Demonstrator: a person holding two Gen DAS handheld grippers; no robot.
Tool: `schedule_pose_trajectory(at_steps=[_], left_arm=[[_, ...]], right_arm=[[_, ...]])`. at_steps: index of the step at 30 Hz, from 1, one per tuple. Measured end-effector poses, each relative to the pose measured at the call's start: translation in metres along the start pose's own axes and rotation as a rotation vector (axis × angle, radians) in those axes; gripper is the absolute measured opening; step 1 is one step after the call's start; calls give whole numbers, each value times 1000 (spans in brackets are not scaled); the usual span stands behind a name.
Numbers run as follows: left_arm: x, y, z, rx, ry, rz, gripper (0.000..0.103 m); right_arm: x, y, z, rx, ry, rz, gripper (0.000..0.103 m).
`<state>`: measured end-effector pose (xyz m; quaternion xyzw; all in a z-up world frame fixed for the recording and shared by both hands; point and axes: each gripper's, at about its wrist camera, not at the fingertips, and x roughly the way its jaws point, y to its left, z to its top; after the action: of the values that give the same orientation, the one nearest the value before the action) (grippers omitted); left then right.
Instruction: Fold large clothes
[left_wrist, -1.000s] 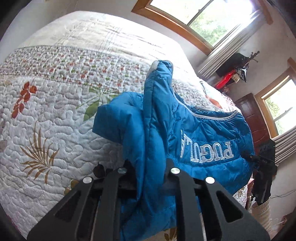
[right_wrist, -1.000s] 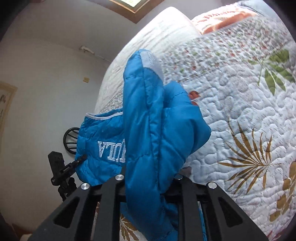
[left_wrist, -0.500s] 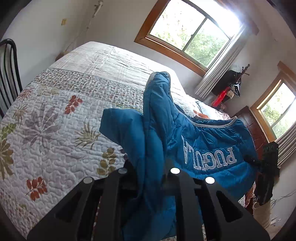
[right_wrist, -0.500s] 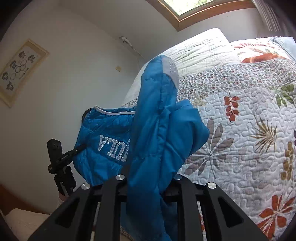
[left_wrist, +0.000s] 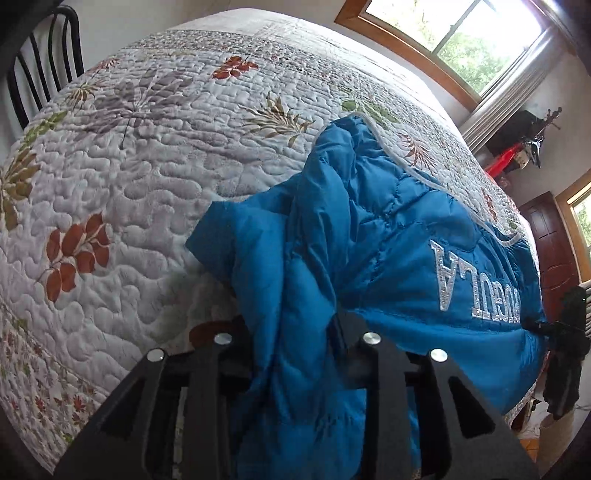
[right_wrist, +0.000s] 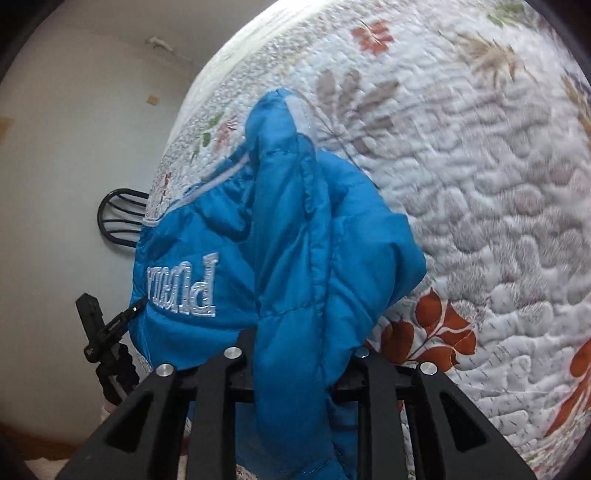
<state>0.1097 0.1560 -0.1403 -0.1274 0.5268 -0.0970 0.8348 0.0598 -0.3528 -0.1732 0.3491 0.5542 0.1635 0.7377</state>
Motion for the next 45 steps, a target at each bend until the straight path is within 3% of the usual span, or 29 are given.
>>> schedule_pose_trajectory(at_steps=[3, 6, 7, 10, 15, 19, 21, 24, 26, 30, 34, 41, 45], left_arm=[[5, -6, 2, 28, -7, 39, 35], [8, -10, 4, 24, -1, 56, 38], [7, -9, 5, 14, 4, 53, 38], [-4, -4, 8, -49, 25, 58, 46], [-54, -1, 2, -118, -37, 127, 50], [-91, -30, -13, -48, -96, 211, 47], [-100, -49, -20, -17, -111, 184, 47], [-91, -82, -36, 48, -73, 156, 47], [-74, -96, -46, 86, -34, 137, 47], [-34, -98, -63, 83, 46, 178, 44], [-11, -91, -74, 100, 65, 190, 47], [-4, -89, -72, 67, 73, 174, 46], [-30, -84, -77, -8, 68, 145, 45]], right_arm=[[9, -16, 0, 39, -8, 49, 27], [7, -17, -2, 29, -14, 31, 29], [6, -16, -2, 23, -14, 17, 32], [-5, -12, -5, 15, -15, -71, 53], [-53, 25, -23, -149, -92, -293, 52], [-80, 69, -46, -301, -102, -366, 46], [-79, 90, -57, -359, -78, -383, 44], [-64, 106, -70, -391, -50, -433, 37], [-48, 108, -75, -386, -33, -437, 37], [-24, 89, -82, -340, 17, -451, 35], [-8, 66, -82, -288, 31, -418, 33], [-1, 56, -83, -281, 28, -386, 33], [-32, 58, -86, -275, 7, -315, 35]])
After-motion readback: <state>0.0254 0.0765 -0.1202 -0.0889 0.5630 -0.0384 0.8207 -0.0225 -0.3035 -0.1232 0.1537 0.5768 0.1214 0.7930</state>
